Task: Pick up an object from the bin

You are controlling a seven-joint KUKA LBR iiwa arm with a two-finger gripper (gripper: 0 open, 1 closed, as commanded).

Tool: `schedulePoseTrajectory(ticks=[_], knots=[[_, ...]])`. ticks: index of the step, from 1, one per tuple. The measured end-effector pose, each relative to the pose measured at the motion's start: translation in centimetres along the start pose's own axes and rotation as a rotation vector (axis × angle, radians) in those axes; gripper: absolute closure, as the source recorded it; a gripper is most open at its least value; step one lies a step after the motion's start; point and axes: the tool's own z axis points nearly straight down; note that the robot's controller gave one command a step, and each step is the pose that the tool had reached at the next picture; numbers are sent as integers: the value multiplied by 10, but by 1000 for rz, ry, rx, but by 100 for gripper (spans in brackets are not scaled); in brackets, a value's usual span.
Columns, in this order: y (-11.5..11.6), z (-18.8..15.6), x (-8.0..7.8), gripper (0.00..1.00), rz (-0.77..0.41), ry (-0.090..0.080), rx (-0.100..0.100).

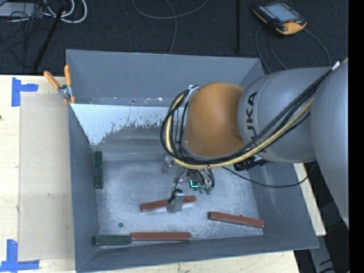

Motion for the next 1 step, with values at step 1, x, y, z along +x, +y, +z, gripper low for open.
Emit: schedulePoseTrajectory(ticks=[1], knots=[[0, -4, -2, 0, 3, -7, -1]])
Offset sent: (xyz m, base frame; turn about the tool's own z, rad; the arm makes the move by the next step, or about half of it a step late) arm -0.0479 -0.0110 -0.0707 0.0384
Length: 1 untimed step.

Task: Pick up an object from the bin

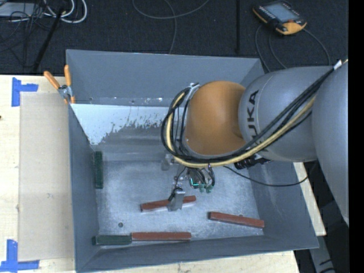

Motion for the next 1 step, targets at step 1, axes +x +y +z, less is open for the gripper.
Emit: schedulePoseTrajectory(ticks=[1], knots=[[-7, 45, 29, 0, 21, -7, -1]])
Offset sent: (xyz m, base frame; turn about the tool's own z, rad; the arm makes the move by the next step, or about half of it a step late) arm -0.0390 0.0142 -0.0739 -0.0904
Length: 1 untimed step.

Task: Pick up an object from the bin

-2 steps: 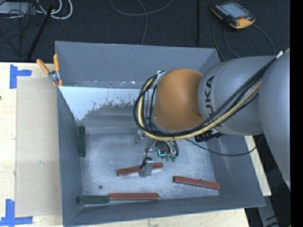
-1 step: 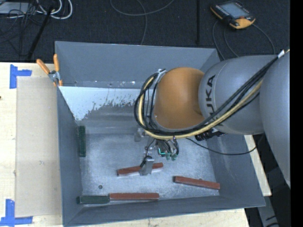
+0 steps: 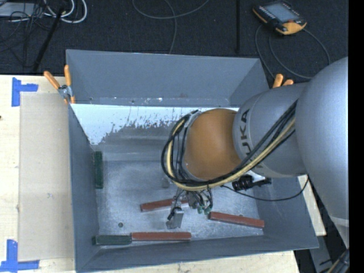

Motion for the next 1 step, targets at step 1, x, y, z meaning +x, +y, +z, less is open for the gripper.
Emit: schedulePoseTrajectory(ticks=[1], knots=[[20, 30, 10, 100, -109, 7, 1]])
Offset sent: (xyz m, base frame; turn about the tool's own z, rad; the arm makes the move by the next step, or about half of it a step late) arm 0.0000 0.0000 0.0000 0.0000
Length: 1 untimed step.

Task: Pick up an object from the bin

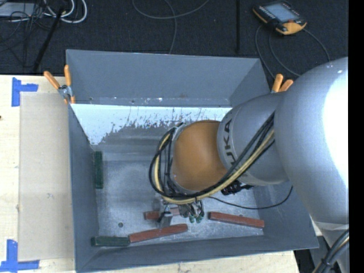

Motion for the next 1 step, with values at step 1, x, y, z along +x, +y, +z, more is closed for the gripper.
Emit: schedulePoseTrajectory(ticks=[1], knots=[[0, 0, 0, 100, 1, 0, 0]])
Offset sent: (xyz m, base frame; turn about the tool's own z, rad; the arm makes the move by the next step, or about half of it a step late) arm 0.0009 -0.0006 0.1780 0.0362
